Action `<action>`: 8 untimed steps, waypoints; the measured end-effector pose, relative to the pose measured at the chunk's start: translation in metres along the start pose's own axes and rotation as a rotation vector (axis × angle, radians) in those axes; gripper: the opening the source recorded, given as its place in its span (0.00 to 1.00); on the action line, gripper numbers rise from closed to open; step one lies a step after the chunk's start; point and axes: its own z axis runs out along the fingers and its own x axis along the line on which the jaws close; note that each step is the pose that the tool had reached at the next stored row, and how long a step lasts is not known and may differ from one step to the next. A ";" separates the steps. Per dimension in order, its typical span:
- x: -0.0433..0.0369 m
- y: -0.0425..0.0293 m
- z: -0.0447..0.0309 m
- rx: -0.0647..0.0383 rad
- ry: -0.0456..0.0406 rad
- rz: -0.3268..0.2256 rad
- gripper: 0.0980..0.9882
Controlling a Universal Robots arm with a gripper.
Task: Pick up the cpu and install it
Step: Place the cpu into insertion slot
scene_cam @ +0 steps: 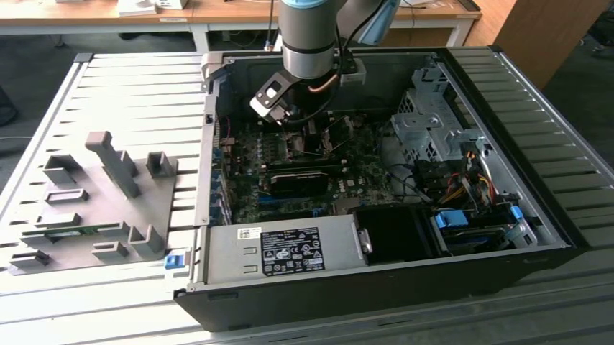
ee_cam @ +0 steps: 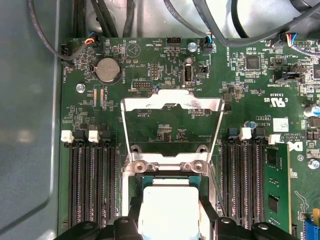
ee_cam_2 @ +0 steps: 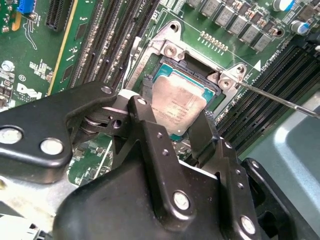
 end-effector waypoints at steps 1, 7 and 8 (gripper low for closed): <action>0.0000 0.0000 0.0000 0.000 0.0001 0.001 0.48; 0.0000 0.0000 0.0003 0.000 0.0001 0.001 0.48; 0.0000 0.0000 0.0006 0.000 0.0002 0.001 0.48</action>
